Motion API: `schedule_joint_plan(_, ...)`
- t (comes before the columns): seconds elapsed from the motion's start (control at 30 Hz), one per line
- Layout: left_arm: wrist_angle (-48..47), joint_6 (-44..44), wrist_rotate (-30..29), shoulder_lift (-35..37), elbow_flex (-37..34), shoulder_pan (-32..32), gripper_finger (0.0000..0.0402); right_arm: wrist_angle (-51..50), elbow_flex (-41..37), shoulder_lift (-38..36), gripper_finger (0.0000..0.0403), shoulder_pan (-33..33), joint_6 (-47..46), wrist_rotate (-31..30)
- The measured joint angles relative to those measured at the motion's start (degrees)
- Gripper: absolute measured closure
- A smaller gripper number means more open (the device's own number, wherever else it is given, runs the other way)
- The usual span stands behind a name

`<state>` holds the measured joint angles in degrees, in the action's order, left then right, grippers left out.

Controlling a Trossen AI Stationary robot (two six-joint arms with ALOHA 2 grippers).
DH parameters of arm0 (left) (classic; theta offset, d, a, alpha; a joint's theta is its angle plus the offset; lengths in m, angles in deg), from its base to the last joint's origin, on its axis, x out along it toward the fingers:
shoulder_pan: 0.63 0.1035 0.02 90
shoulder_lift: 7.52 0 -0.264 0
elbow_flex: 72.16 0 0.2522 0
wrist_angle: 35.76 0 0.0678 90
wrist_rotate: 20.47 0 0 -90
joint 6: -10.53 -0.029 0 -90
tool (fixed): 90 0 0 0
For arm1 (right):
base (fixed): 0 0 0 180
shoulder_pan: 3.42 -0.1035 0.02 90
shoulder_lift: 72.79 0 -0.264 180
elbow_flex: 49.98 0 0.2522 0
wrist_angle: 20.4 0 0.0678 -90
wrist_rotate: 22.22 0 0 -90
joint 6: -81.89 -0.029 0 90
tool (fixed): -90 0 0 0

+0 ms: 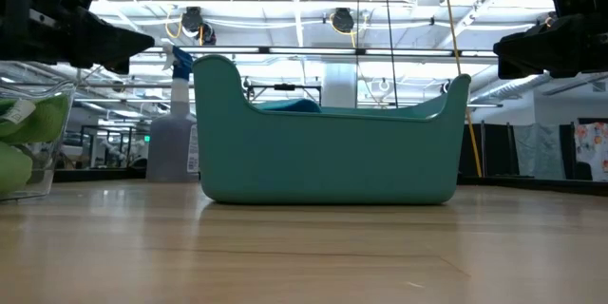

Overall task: Sort microfiber towel by color & place in baskets
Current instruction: Return to Home Position

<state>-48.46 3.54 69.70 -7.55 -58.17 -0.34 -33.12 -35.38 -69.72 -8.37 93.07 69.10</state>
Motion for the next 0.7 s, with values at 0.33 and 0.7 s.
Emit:
schedule_joint_plan(0.33, -0.26, 2.20, -0.62, 0.00, 0.00, 0.07, 0.0401, 0.26, -0.02, 0.07, 0.0403, -0.02, -0.02, 0.02)
schedule_joint_plan(0.7, -0.19, 3.64, -0.52, 0.00, 0.00, 0.07, 0.0378, 0.33, -0.02, 0.07, 0.0403, -0.02, -0.02, 0.02)
